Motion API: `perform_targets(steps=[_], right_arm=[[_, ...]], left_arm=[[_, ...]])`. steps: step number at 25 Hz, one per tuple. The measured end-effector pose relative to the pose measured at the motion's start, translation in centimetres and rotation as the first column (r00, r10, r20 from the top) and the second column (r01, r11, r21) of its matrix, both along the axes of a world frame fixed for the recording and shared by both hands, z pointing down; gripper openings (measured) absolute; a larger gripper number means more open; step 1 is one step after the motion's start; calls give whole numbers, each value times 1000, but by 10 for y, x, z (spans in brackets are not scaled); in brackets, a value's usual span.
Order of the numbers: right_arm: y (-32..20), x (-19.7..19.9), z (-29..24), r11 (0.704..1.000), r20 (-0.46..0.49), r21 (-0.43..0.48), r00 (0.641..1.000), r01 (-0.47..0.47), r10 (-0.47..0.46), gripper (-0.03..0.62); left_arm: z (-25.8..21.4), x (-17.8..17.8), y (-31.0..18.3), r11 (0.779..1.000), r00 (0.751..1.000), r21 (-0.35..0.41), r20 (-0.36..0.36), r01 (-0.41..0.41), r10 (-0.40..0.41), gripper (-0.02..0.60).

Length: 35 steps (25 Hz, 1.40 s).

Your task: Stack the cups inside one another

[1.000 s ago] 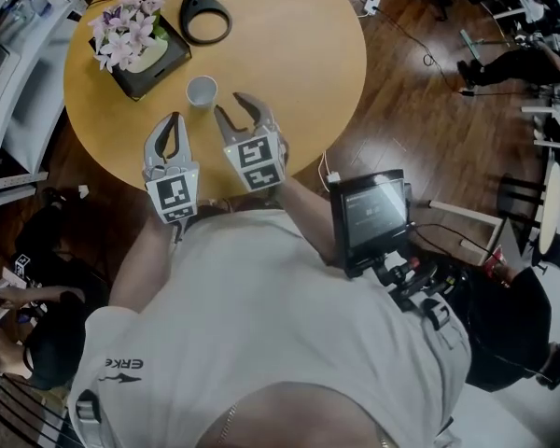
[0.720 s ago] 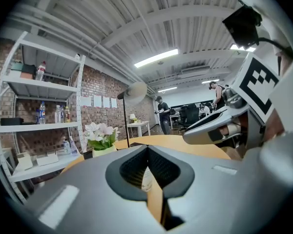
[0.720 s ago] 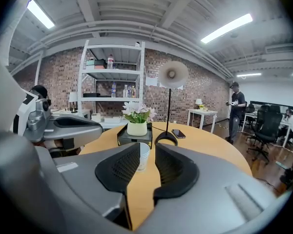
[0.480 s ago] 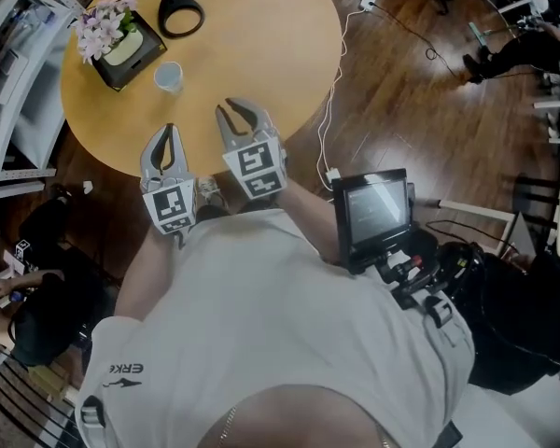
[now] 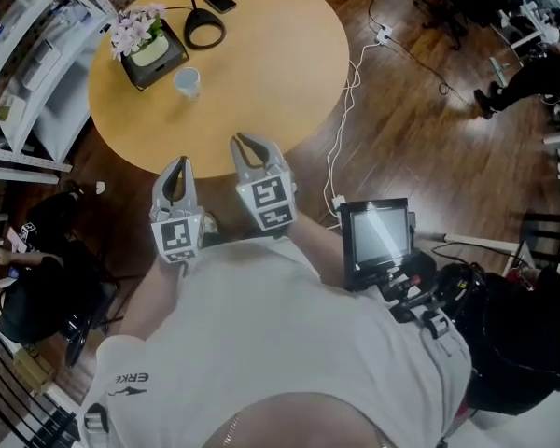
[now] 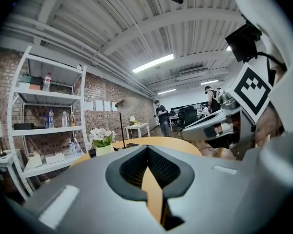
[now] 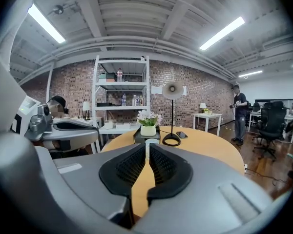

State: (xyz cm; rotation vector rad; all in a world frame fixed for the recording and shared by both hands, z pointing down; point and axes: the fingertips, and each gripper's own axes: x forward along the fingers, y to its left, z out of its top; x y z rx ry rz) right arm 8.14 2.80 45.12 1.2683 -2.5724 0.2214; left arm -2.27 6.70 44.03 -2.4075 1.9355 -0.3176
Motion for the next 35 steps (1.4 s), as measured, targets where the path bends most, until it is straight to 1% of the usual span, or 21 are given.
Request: perform_targets(steps=[6,8,12,18,22,27,30,35], right_arm=[[26,-17,-11,1000,0,3,1000,-11,11,29],[30,-26,-15,999,-2,6,999,-33,33,17],[40,-52,-19,997,-5,9,997,-77,77,15],[62,-88,-13,987,0,-8,987,-162,162,14],[79,-99,-8,979,2,-29,979,-202,203,14],[81,-94,-15,972,5,-12,972,-233,233,14],[79,-88,-21,971,14,-2,971,-240,240,14],[82,-68,-30,972,26,1,972,-234,234,14]], left_arm=[[-10,-15,25,999,999,28,-35,-25,26,2],[-13,-26,28,999,998,35,-43,-40,42,2],[-15,-56,32,997,996,42,-61,-69,72,2],[-15,-96,42,988,985,53,-87,-144,148,2],[-10,-113,47,985,979,42,-104,-169,173,2],[-14,-109,50,980,972,55,-127,-193,198,2],[-14,-103,51,980,970,55,-137,-193,198,2],[-27,-79,54,976,967,65,-141,-206,213,2]])
